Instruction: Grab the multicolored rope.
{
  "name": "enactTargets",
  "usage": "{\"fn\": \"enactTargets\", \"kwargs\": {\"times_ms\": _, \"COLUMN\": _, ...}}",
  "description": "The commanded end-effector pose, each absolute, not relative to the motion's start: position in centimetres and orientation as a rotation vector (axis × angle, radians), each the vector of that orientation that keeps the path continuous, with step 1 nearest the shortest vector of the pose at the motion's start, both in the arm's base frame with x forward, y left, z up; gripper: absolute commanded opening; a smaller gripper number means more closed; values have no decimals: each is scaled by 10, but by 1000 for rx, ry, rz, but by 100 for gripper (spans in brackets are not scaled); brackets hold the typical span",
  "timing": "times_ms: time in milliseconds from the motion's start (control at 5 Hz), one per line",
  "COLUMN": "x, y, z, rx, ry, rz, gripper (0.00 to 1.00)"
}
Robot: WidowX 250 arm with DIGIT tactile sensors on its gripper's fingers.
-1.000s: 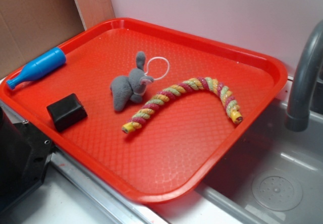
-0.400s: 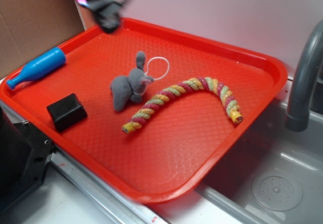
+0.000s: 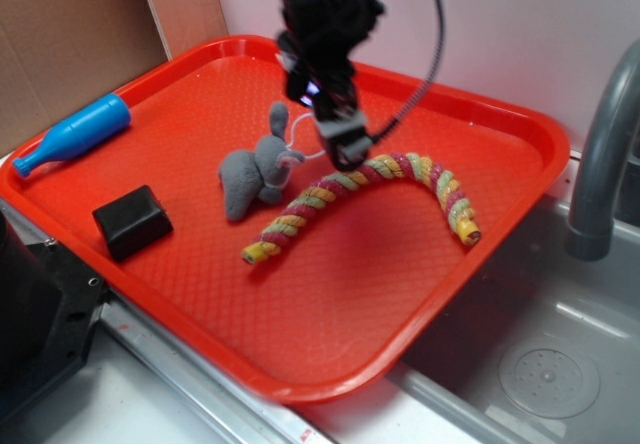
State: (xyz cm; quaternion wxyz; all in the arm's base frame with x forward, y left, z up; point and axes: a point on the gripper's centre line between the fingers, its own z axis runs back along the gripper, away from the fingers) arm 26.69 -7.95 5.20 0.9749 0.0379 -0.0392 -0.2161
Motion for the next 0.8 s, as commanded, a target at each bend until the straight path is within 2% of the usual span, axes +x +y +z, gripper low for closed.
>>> {"fn": "enactTargets", "kwargs": {"times_ms": 0, "x": 276, "y": -100, "z": 38, "rx": 29, "ry": -93, "rz": -479, "gripper": 100}}
{"fn": "enactTargets", "kwargs": {"times_ms": 200, "x": 273, "y": -102, "z": 32, "rx": 9, "ry": -68, "rz": -469, "gripper": 92}}
{"fn": "enactTargets", "kwargs": {"times_ms": 400, "x": 271, "y": -96, "z": 30, "rx": -38, "ry": -62, "rz": -444, "gripper": 0}}
{"fn": "enactTargets", "kwargs": {"times_ms": 600, "x": 269, "y": -93, "z": 26, "rx": -58, "ry": -55, "rz": -426, "gripper": 0}}
